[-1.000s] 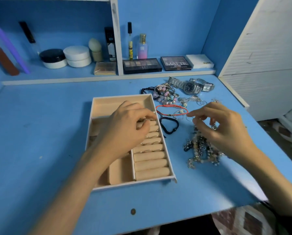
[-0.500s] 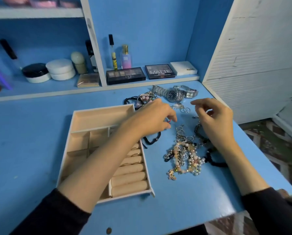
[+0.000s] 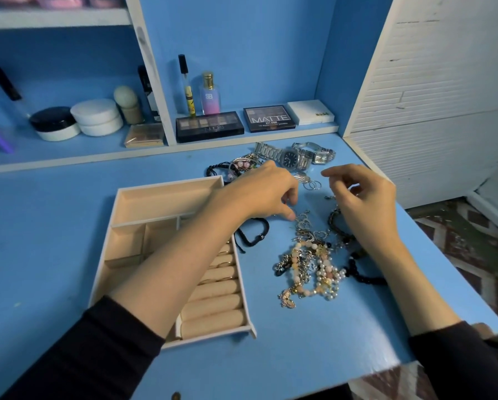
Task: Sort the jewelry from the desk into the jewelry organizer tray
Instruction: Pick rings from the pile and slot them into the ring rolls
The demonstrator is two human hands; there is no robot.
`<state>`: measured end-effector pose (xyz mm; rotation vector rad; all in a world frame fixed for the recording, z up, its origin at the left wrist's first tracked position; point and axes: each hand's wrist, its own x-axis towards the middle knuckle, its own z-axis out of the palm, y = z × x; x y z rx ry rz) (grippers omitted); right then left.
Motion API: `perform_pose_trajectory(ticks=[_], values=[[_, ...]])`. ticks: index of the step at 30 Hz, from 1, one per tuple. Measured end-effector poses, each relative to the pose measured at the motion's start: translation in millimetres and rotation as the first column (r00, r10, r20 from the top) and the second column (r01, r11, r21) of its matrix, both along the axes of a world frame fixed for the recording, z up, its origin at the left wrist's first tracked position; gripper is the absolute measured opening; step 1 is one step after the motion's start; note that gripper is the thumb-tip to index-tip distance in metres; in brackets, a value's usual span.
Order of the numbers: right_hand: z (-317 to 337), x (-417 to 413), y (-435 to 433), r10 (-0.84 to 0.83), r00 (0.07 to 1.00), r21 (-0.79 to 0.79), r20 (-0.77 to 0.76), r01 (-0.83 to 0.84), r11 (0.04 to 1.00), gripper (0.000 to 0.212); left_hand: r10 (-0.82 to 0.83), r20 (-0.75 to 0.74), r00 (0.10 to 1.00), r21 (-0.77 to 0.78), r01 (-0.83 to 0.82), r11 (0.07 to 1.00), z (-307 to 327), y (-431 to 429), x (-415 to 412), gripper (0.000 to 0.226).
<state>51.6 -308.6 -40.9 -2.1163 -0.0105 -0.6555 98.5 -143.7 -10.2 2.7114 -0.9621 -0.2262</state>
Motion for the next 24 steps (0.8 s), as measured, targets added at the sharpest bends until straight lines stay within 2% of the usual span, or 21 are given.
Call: perform_pose_trajectory(ticks=[8, 13, 17, 20, 24], values=[[-1, 1, -1, -0.002, 1.0, 0.002, -0.016, 0.002, 1.0, 0.022, 0.05, -0.038, 0.998, -0.047, -0.052, 0.998, 2, -1, -5, 0.02], [0, 1, -4, -0.017, 1.0, -0.001, -0.022, 0.017, 1.0, 0.021, 0.112, -0.043, 0.993, -0.263, -0.12, 0.957, -1, 1, -20, 0.013], [-1, 5, -9, -0.027, 0.998, -0.145, -0.063, 0.018, 0.989, 0.016, 0.189, -0.032, 0.981, -0.387, -0.187, 0.903, -3, 8, -28, 0.009], [-4, 13, -15, -0.026, 0.99, -0.307, -0.137, -0.018, 0.951, 0.019, 0.209, -0.012, 0.978, -0.392, -0.197, 0.899, -1, 13, -33, 0.006], [-1, 27, -16, -0.025, 0.983, -0.412, -0.181, -0.053, 0.91, 0.027, 0.204, -0.014, 0.979, -0.41, -0.192, 0.892, 2, 18, -36, 0.006]])
